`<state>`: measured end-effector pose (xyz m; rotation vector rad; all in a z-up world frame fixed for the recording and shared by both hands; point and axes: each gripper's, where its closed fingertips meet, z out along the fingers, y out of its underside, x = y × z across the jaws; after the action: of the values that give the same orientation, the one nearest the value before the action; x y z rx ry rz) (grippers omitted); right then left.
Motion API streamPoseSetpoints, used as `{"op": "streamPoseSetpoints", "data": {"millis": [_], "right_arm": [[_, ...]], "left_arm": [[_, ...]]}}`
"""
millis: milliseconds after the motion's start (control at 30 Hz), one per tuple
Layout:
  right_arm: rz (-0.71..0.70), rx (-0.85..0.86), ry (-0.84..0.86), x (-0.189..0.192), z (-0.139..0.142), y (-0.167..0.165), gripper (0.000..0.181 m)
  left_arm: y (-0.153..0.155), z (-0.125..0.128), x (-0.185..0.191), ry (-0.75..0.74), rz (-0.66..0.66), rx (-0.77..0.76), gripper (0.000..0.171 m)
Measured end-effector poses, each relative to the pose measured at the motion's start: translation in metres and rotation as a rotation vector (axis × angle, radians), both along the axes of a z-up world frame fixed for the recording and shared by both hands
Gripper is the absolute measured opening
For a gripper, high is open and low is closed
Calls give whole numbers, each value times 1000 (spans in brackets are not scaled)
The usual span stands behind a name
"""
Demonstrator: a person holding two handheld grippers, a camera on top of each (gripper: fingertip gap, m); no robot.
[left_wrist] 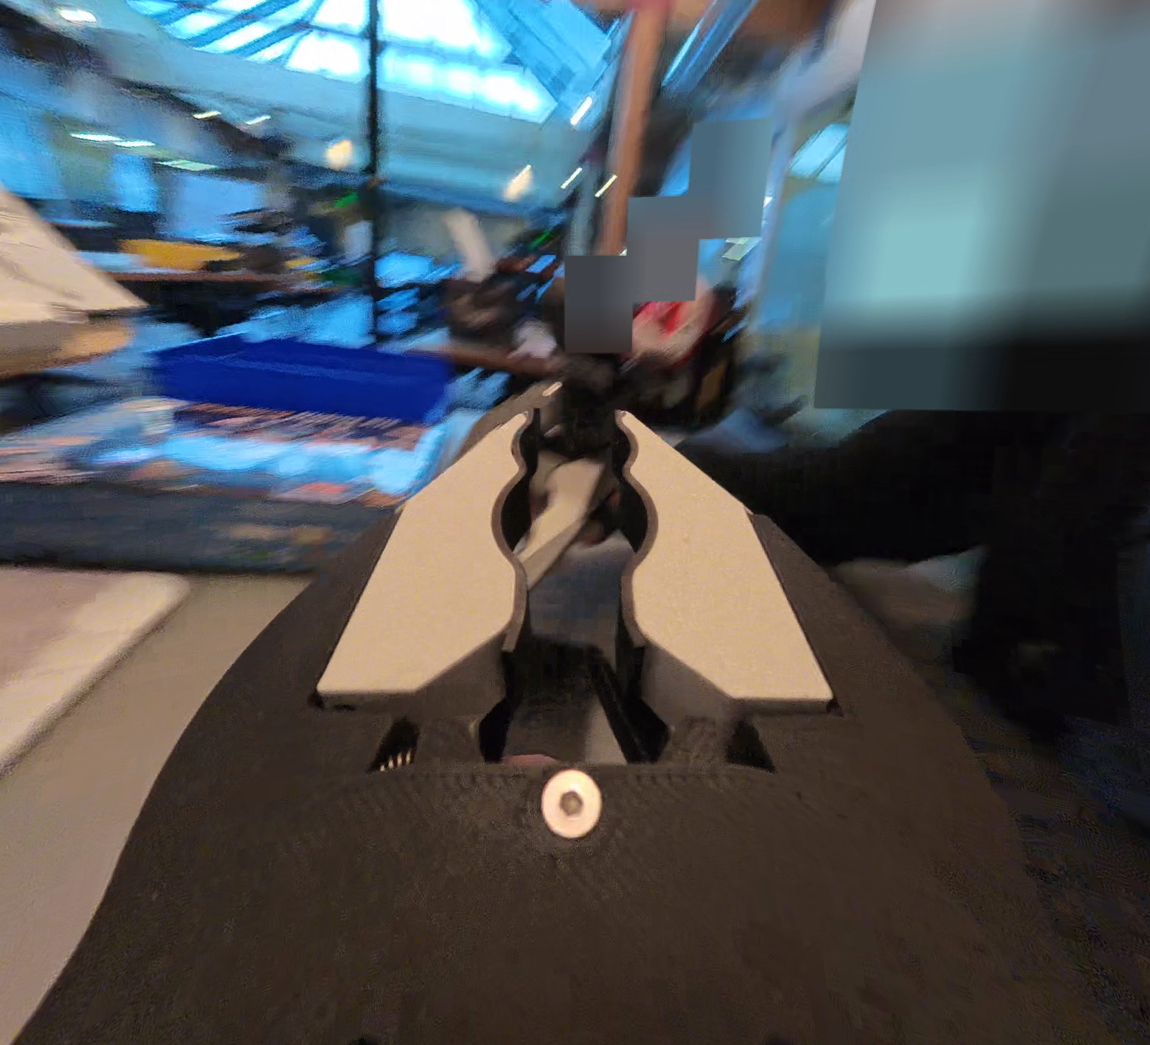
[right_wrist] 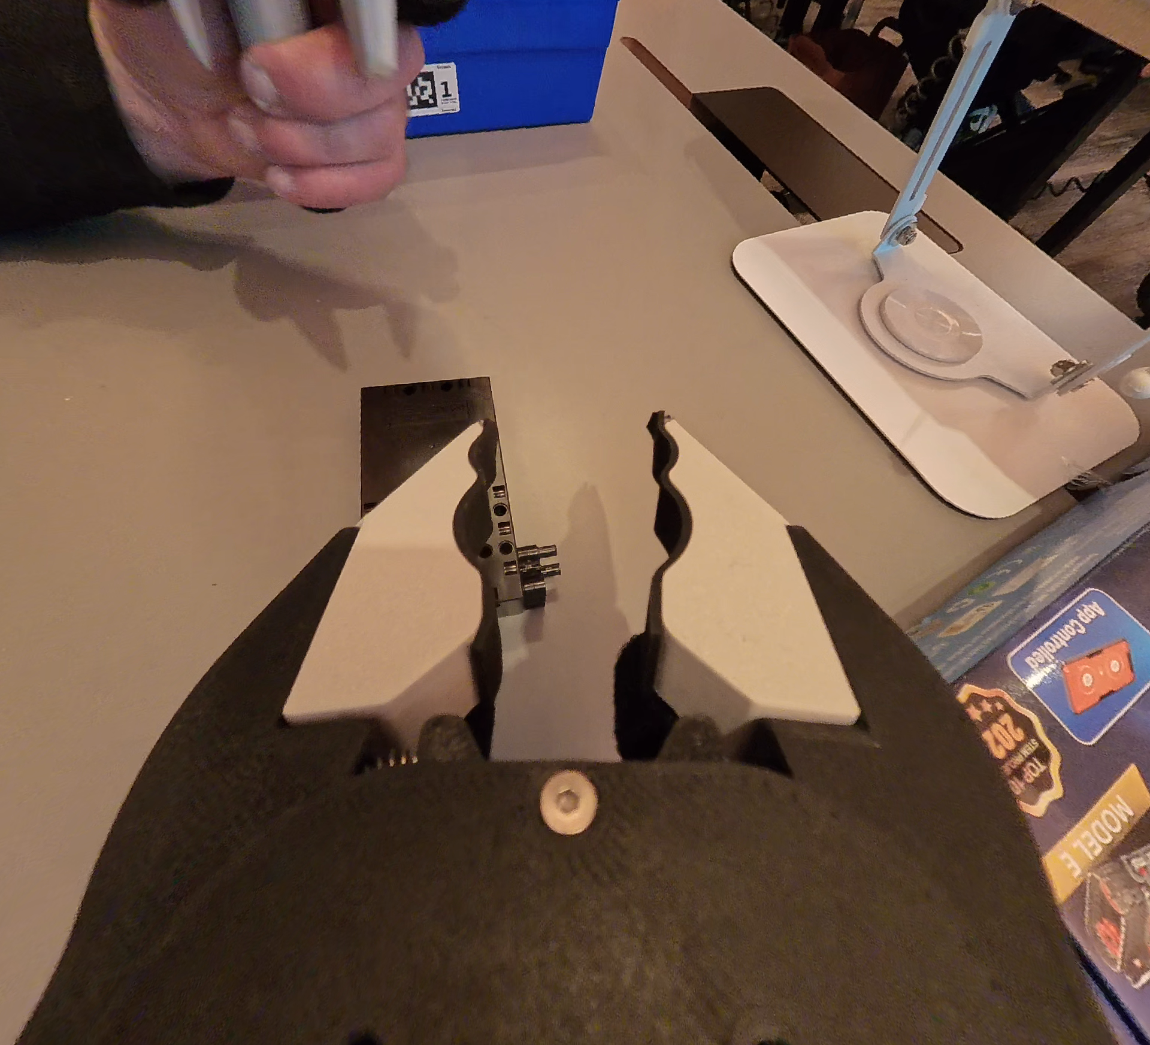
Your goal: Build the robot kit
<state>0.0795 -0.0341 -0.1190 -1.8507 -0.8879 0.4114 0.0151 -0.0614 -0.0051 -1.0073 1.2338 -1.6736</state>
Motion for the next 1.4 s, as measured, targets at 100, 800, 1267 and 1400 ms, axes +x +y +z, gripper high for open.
{"op": "streamPoseSetpoints", "data": {"millis": [100, 800, 1267, 1400], "right_arm": [[-1, -2, 1, 1, 0, 0, 49], [3, -2, -15, -1, -2, 0, 48], [0, -2, -26, 0, -3, 0, 46], [0, -1, -27, 0, -3, 0, 46]], "left_arm": [[15, -27, 26, 171, 314, 356, 35], [47, -73, 48, 346, 792, 1162, 67], [40, -70, 49, 301, 782, 1167, 24], [41, -70, 48, 308, 784, 1161, 19]]}}
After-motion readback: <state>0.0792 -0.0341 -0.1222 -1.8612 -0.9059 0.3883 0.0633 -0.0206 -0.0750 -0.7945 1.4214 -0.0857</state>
